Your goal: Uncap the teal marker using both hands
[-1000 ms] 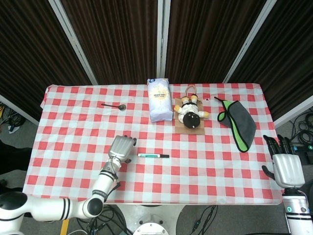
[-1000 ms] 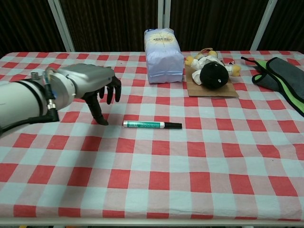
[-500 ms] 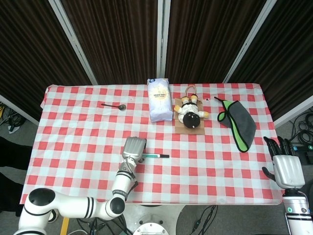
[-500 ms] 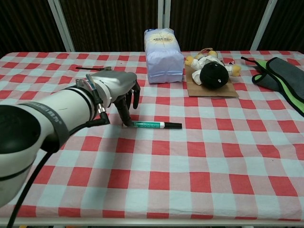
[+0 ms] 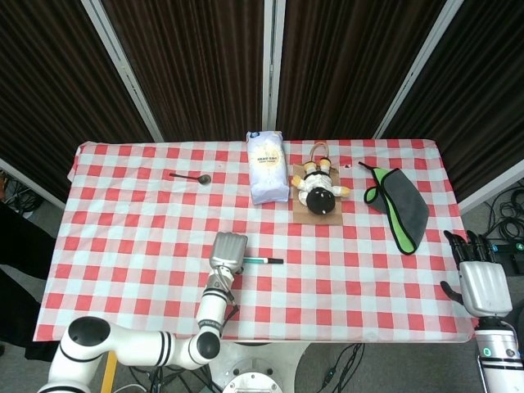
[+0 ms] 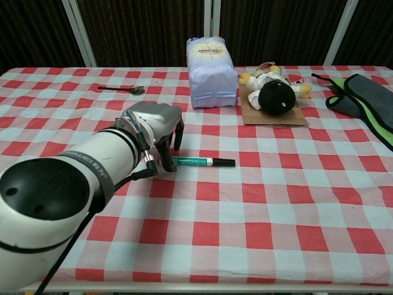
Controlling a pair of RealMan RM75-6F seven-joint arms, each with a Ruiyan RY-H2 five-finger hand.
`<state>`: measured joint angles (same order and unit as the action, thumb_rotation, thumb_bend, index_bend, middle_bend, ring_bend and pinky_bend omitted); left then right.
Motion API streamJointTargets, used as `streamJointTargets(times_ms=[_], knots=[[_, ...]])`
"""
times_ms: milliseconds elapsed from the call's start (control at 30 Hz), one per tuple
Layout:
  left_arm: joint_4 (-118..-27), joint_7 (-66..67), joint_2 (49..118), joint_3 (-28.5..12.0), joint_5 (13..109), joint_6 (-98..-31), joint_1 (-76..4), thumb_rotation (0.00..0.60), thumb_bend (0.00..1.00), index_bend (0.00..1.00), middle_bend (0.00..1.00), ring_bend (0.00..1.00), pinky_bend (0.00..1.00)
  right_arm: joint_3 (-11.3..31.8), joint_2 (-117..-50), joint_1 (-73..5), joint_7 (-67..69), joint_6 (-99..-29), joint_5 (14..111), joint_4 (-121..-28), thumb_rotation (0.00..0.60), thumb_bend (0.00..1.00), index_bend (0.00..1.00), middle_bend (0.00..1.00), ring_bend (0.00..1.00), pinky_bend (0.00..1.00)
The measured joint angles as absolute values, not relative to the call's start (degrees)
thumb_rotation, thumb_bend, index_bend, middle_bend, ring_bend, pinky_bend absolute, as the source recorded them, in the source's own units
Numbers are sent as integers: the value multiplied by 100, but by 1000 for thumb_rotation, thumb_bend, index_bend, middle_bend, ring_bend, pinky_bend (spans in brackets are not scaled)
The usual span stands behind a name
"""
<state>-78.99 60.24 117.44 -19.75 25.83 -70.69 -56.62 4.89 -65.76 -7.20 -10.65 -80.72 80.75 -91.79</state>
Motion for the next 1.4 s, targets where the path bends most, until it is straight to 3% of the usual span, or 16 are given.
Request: streamJointTargets(times_ms=[267,900,1400], knots=[[-7582,5885,11870,-1849,2872,-6992,-5668,600,179,577,588,476,614,458,-6608,-695,-1005,-8067,8074,-9120,600,76,65,143,0,60],[-7282,5973,12001,-1827,2814,-6772,-5608,600,183,574,580,481,618,460,-6619,-703,-910,-7977,8003,-9060,600,76,63,142,0,61],[-7468,6028,11927,-1897,2795,-6757,-5586,600,331,613,612,506,629,470,-6632,-707,-856,-7949,7965,-9028,600,74,52,142,0,61]])
